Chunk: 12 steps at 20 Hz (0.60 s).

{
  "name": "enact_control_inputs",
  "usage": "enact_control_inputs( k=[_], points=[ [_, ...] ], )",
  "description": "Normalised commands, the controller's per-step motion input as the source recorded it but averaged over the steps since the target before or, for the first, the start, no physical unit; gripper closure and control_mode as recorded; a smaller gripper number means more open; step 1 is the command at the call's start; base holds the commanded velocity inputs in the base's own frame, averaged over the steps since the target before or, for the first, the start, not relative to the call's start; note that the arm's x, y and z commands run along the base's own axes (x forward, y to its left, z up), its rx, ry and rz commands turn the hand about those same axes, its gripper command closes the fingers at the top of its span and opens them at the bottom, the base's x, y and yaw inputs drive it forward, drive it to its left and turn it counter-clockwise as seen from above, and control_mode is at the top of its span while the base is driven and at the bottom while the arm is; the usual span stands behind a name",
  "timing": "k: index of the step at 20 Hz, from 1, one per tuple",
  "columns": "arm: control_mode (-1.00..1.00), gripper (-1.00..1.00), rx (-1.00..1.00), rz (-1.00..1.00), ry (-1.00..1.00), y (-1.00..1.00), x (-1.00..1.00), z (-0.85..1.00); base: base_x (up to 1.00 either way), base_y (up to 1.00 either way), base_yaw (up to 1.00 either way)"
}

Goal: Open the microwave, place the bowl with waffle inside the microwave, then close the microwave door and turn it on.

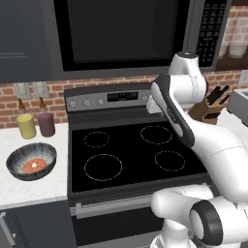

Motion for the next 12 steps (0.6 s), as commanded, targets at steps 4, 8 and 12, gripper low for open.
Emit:
enact_control_inputs(
  k=[4,8,12],
  points=[
    [-1.0,-1.0,0.0,0.0,-0.01,0.01,0.0,-0.01,0.0,0.0,0.0],
    [-1.0,-1.0,0.0,0.0,-0.05,0.14,0.0,0.0,0.0,0.0,0.0],
    [-1.0,-1.0,0.0,0.0,-0.06,0.03,-0.07,0.0,0.0,0.0,0.0]
  ],
)
